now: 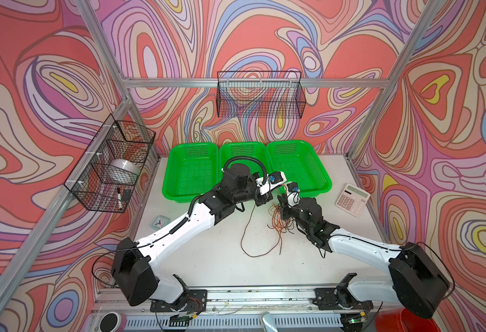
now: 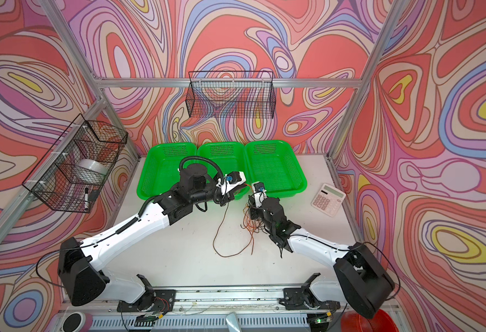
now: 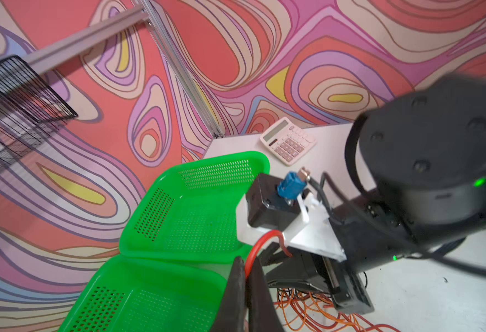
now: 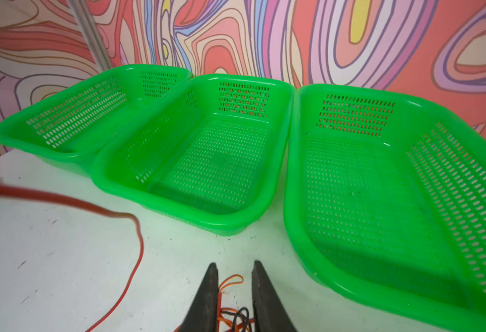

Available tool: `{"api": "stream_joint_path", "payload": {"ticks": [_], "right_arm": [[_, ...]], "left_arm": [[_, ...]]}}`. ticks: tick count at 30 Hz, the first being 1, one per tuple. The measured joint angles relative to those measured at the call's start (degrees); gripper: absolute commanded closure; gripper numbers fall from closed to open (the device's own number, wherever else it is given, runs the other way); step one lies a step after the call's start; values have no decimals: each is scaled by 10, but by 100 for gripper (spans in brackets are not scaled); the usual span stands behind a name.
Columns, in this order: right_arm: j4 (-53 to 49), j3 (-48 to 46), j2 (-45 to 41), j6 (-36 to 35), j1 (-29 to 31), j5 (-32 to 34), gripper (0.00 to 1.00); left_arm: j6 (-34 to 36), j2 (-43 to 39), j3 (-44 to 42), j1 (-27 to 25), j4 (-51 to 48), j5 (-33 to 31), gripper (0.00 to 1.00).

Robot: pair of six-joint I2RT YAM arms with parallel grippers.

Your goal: Untangle the cables

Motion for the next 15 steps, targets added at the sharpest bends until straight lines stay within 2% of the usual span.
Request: {"api": "stream_joint_path", "payload": {"ticks": [6,15], "right_arm": [[40,-2,47,46,0,30,85],[42,-24,103,97,0,60,82]], "left_arm": [[-16,-13,59,-1,-27,-2,100],[-13,-12,190,-1,-72,-23,100]]}}
